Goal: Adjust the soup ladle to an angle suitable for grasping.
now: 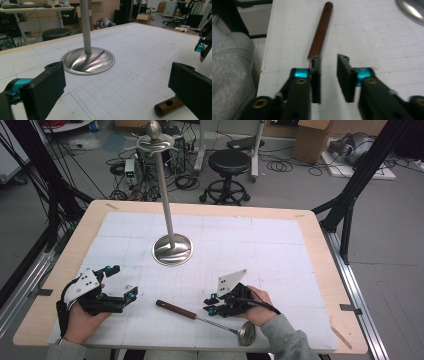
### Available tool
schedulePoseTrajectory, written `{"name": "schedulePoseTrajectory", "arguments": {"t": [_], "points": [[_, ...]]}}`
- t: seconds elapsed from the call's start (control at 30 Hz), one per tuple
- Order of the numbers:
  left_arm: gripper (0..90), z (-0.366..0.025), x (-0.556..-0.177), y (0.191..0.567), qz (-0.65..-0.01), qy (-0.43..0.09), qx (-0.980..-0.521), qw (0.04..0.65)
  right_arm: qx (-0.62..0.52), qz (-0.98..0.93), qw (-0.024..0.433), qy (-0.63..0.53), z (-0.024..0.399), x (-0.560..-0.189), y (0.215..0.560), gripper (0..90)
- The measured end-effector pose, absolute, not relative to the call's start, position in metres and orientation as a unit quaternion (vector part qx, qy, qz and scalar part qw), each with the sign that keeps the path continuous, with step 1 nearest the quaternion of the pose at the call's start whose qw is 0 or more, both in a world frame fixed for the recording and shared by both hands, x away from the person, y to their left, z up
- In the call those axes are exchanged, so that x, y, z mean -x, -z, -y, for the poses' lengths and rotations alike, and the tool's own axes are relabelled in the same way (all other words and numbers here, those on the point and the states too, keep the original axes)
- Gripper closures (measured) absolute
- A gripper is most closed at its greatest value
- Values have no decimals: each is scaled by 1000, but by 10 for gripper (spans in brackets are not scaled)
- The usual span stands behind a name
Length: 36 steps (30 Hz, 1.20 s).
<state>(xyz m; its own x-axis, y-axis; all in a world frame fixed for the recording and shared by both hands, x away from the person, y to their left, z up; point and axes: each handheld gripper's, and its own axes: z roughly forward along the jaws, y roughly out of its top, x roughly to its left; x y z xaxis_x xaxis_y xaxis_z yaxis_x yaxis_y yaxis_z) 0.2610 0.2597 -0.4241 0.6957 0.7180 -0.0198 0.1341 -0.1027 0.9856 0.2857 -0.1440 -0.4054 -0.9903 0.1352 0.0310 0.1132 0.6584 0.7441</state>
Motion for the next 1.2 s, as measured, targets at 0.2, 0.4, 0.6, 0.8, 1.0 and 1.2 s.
{"name": "schedulePoseTrajectory", "arguments": {"t": [0.2, 0.4, 0.6, 0.8, 1.0, 1.2], "points": [[17, -261, -262, 425, -305, -242, -700, 599, -107, -906, 44, -407, 152, -279, 393, 391], [17, -262, -261, 424, -305, -242, -699, 600, -123, -914, 50, -382, 153, -273, 389, 194], [17, -267, -259, 425, -311, -243, -695, 601, -126, -929, 24, -347, 145, -269, 391, 86], [18, -269, -258, 425, -313, -243, -693, 602, -146, -936, 41, -319, 137, -267, 394, 84], [18, -270, -256, 425, -316, -244, -692, 601, -146, -940, 41, -306, 137, -268, 395, 84], [18, -271, -255, 425, -317, -246, -691, 601, -136, -948, 36, -287, 134, -268, 397, 84]]}}
